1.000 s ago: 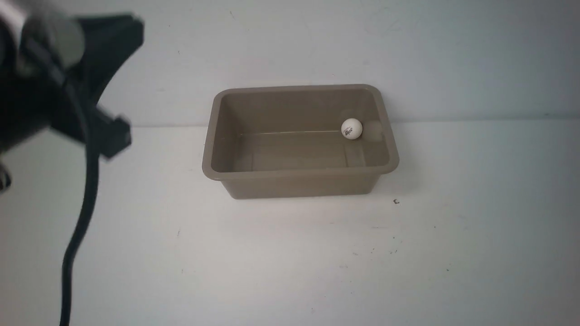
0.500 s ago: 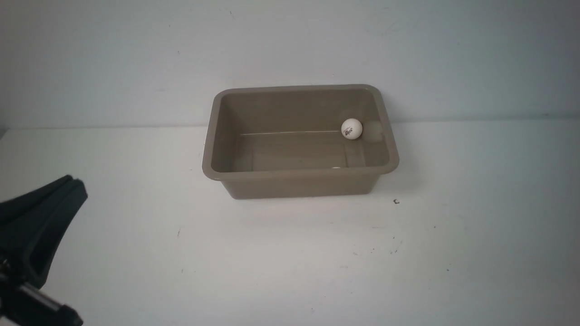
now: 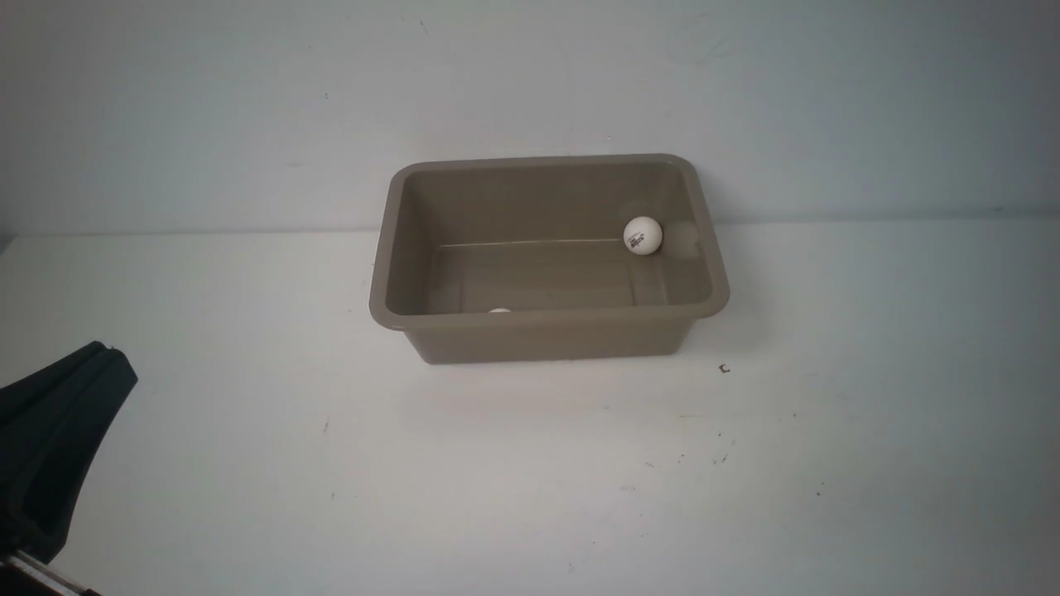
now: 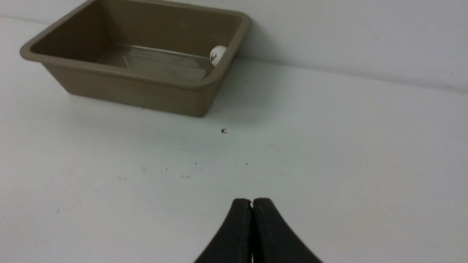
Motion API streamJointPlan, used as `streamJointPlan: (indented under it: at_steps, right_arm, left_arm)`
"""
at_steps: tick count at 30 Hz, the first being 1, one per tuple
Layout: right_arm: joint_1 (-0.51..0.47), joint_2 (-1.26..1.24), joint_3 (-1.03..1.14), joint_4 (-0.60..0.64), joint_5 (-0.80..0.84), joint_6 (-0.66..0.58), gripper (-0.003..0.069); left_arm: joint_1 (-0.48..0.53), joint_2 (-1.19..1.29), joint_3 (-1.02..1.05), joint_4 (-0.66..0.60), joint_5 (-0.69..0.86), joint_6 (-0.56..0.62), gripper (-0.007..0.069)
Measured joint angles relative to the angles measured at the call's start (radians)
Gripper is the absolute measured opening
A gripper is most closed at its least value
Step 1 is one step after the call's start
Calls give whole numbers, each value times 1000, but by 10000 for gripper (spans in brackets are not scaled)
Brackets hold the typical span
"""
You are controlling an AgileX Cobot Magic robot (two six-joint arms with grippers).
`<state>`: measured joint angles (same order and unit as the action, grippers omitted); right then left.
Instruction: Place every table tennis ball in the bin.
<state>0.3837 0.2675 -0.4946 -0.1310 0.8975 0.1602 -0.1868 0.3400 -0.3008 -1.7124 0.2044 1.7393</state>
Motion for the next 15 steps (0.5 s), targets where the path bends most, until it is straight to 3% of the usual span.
streamJointPlan:
  at_steps: [10,15]
  right_arm:
    - [0,0,0,0,14,0,-18]
    - [0,0,0,0,15,0,-18]
  left_arm:
    - [6,-15,1,-1,-5,14,-4]
    - [140,-207,53,-6,-117,97,-4]
